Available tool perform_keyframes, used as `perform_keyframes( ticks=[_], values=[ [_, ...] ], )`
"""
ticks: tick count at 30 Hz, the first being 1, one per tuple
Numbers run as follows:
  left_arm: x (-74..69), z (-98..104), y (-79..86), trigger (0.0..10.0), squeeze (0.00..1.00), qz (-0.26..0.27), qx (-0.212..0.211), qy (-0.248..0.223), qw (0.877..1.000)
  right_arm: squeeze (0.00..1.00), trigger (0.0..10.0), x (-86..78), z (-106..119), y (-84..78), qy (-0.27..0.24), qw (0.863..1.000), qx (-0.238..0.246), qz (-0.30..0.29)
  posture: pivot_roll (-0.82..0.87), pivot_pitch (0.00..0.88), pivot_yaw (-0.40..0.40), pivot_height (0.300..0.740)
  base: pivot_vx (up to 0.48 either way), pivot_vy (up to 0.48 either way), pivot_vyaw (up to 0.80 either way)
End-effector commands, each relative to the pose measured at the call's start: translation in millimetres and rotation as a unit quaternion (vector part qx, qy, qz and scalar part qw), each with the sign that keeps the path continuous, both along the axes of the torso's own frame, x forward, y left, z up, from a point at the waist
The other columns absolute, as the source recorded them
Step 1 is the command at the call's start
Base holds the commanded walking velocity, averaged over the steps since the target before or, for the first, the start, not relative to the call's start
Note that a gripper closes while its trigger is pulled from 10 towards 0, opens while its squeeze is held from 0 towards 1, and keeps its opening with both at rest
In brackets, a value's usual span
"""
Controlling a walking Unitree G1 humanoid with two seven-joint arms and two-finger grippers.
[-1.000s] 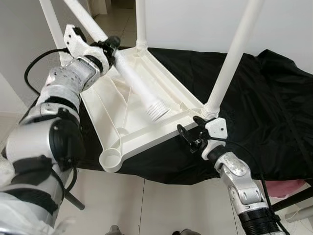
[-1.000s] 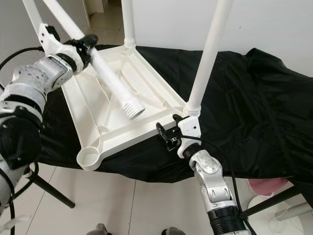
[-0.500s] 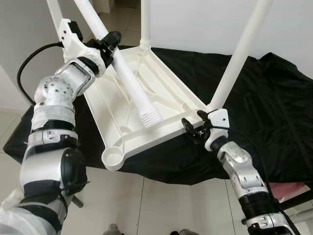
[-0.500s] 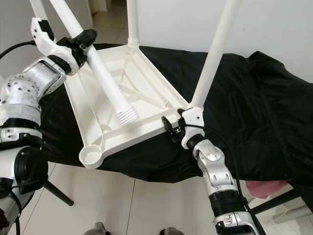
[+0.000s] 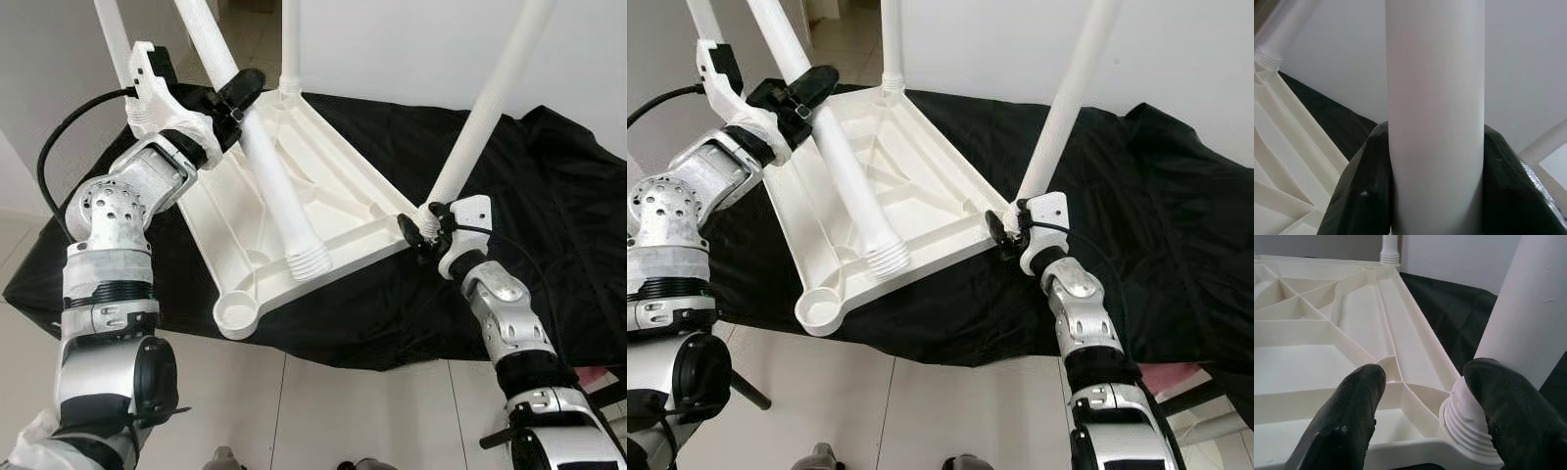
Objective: Building children table
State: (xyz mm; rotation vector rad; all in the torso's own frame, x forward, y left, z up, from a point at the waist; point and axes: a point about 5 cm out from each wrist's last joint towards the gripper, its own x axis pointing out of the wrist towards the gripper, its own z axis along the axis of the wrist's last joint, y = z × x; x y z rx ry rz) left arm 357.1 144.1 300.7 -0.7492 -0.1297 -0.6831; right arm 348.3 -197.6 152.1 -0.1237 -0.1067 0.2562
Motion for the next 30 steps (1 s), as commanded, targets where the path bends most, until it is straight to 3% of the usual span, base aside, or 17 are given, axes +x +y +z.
perform_keyframes(
  ticks=[1,7,13,16,20,21,29,30],
  values=[
    [-5.9,3,-10.7,10.0,0.0,-0.05,0.003,-0.029,0.998,0.0,10.0,2.5,2,-22.0,-0.005,0.998,0.017,-0.067,0.01,0.058,-0.02,0.74,0.0,0.0,0.0],
    [-8.7,0,-20.0,10.0,0.0,-0.074,0.016,-0.027,0.997,0.0,10.0,3.3,2,-43.3,-0.008,0.99,0.032,-0.139,0.0,0.062,-0.009,0.74,0.0,0.0,0.0],
    [-12.7,-1,-31.7,10.0,0.0,-0.091,0.053,-0.046,0.993,0.0,10.0,0.5,5,-44.2,-0.018,0.992,0.042,-0.122,-0.01,0.048,0.002,0.74,0.0,0.0,0.0],
    [-9.9,4,-43.9,10.0,0.0,-0.097,0.079,-0.072,0.99,0.0,10.0,-2.6,11,-34.5,-0.021,0.996,0.05,-0.075,-0.02,0.035,0.001,0.74,0.0,0.0,0.0],
    [-8.7,12,-51.9,10.0,0.0,-0.099,0.087,-0.098,0.986,0.0,10.0,-0.7,16,-23.3,-0.021,0.997,0.055,-0.056,-0.02,0.025,-0.002,0.74,0.0,0.0,0.0],
    [-6.1,20,-58.5,10.0,0.0,-0.091,0.101,-0.124,0.983,0.0,10.0,2.4,19,-9.6,-0.019,0.998,0.058,-0.034,-0.03,0.016,-0.006,0.74,0.0,0.0,0.0],
    [-0.4,29,-66.5,10.0,0.0,-0.07,0.124,-0.155,0.978,0.0,10.0,5.4,21,17.2,-0.008,0.999,0.048,0.014,-0.05,0.0,0.007,0.74,0.0,0.0,0.0],
    [1.6,32,-68.5,10.0,0.0,-0.056,0.132,-0.162,0.976,0.0,10.0,2.9,23,27.1,-0.008,0.998,0.047,0.034,-0.05,0.0,0.007,0.74,0.0,0.0,0.0]
  ],
)
